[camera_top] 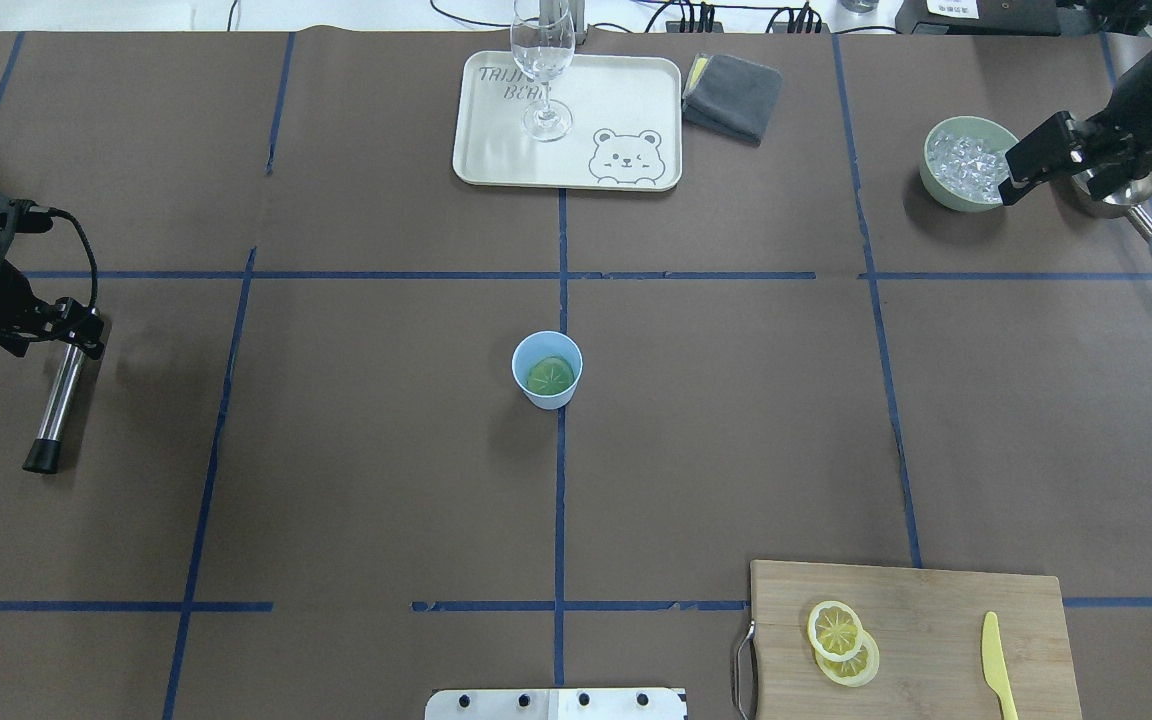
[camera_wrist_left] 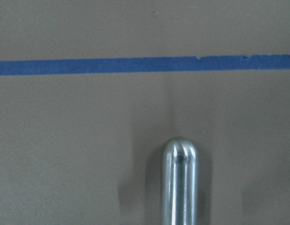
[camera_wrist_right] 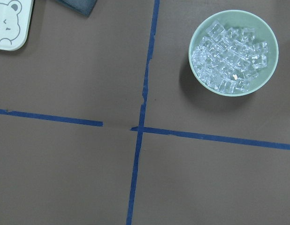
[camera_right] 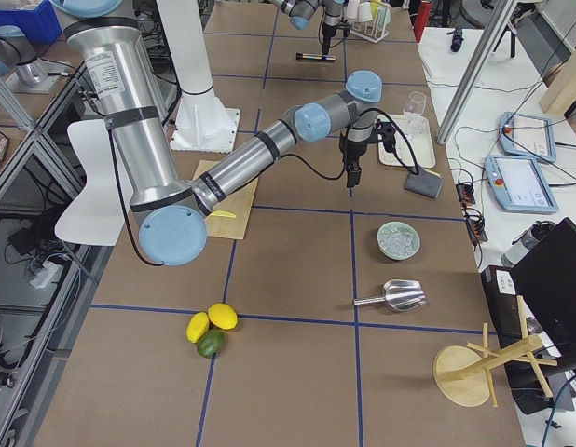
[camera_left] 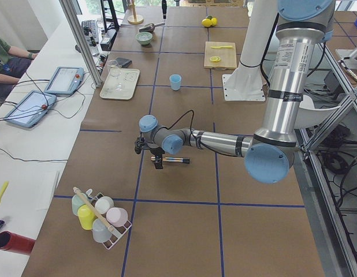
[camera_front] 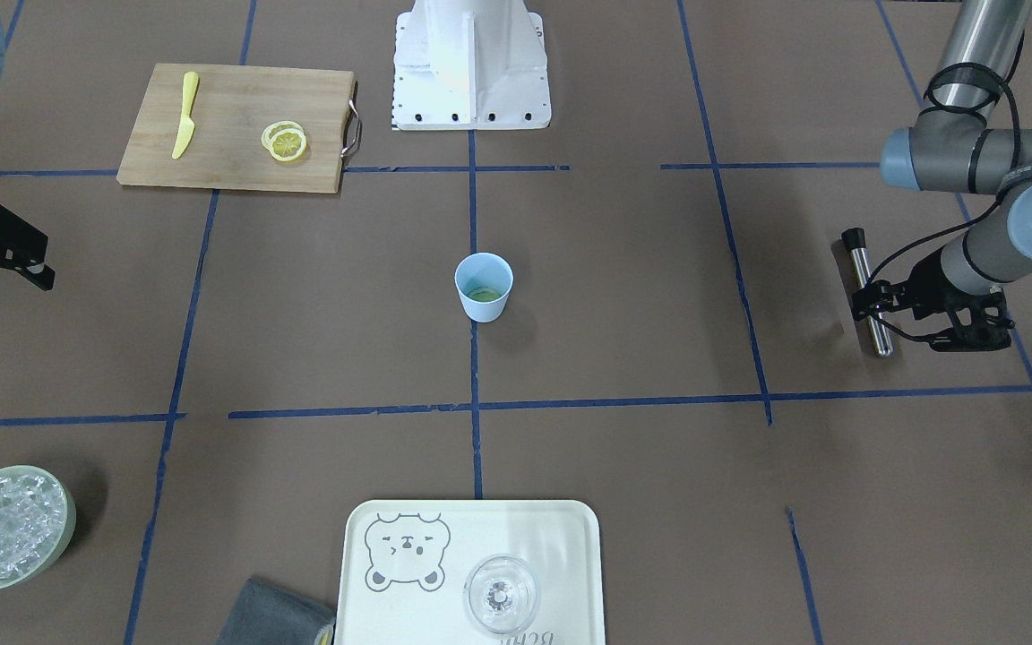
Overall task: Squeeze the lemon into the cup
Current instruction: 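Grasp the metal muddler rod upright with the left gripper, then carry the muddler with the left gripper over the blue cup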
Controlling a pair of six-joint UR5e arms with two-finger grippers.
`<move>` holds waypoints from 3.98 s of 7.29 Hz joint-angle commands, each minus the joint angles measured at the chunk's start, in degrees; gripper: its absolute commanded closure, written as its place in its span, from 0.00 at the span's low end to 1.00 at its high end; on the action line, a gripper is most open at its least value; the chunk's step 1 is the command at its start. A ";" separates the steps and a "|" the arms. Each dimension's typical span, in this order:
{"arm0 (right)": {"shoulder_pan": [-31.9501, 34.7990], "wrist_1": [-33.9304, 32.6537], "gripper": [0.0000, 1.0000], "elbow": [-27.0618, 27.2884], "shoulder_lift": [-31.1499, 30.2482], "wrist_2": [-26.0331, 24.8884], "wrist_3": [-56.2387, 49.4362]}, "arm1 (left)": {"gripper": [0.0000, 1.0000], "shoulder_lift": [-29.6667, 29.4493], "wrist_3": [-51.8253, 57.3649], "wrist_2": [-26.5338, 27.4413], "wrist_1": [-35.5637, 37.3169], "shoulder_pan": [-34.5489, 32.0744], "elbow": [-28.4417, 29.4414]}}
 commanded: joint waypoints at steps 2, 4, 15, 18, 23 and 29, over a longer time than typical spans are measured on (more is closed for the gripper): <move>0.18 0.00 0.00 0.04 0.00 0.16 0.10 | 0.59 -0.06 -1.49 0.00 -0.11 0.12 0.02; 0.62 0.00 0.00 0.04 0.00 0.86 0.10 | 1.00 -0.24 -1.59 0.00 -0.11 0.12 -0.15; 0.62 -0.35 0.00 0.92 -0.17 1.04 0.54 | 1.00 -8.65 -1.85 26.13 0.33 1.08 -36.63; 1.84 -0.26 0.00 1.18 -0.52 0.60 0.54 | 1.00 -16.49 -5.81 22.50 -3.60 2.05 -35.13; 5.71 1.65 0.00 -3.46 -2.28 0.51 -2.86 | 1.00 -15.97 -11.24 42.46 -24.79 12.29 -34.69; 11.52 3.87 0.00 -4.00 -11.76 1.13 -10.25 | 1.00 -16.50 -11.88 87.97 -41.02 41.59 -22.60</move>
